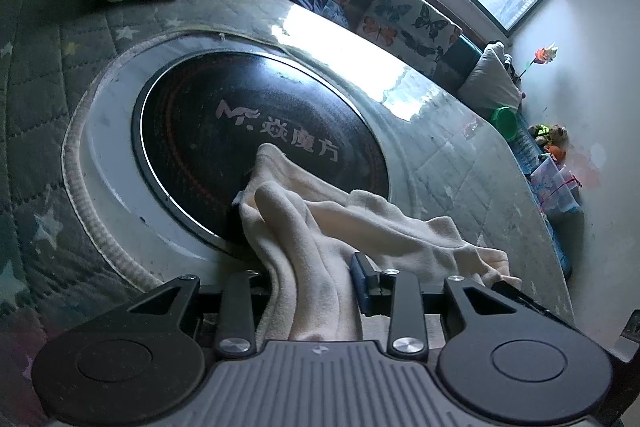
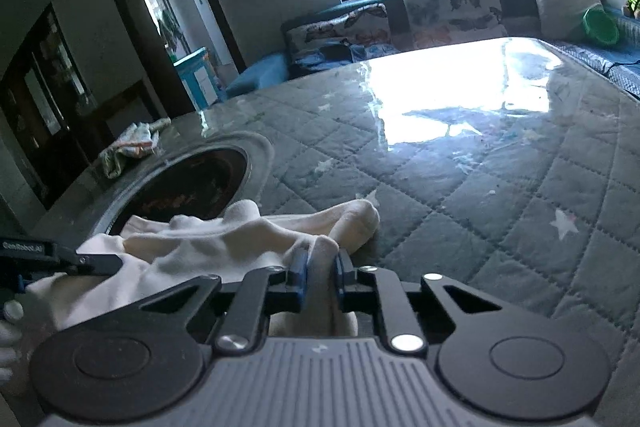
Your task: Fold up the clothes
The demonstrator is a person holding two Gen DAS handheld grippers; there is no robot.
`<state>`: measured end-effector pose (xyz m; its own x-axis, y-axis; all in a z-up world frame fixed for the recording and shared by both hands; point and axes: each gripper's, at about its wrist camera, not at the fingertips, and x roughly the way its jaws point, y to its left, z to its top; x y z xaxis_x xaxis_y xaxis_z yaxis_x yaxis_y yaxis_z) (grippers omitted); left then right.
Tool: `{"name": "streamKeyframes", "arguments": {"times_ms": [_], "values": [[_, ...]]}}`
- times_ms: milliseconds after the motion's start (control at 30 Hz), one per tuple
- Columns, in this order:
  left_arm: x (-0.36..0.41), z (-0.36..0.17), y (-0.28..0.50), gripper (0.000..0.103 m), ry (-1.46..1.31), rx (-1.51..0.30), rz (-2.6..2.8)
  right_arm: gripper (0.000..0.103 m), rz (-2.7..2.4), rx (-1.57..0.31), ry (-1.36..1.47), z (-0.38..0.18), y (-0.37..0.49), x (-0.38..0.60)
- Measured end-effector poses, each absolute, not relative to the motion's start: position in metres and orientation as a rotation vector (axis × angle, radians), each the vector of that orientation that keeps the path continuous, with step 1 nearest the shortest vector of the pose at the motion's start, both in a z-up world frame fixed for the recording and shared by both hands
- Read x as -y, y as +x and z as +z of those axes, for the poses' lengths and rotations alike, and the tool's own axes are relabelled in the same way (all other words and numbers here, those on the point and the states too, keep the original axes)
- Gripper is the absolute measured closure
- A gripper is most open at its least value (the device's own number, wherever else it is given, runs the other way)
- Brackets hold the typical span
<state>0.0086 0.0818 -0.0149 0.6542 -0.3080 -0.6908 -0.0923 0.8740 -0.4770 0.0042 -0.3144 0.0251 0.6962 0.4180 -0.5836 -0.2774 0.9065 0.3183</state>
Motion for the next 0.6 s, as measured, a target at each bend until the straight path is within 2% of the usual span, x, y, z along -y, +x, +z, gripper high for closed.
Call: {"name": "streamKeyframes", "arguments": {"times_ms": [233, 600], "values": [[-0.071, 0.002, 0.008, 0.077, -0.454, -0.818, -0.164, 0.093, 0.412, -0.618, 0.214, 0.044, -0.011, 0.318], [-0.018, 0.014, 0.029, 0.08, -0.392, -0.818, -0.276, 0.093, 0.357, -0.534, 0.179, 0.079, -0.018, 0.344]]}}
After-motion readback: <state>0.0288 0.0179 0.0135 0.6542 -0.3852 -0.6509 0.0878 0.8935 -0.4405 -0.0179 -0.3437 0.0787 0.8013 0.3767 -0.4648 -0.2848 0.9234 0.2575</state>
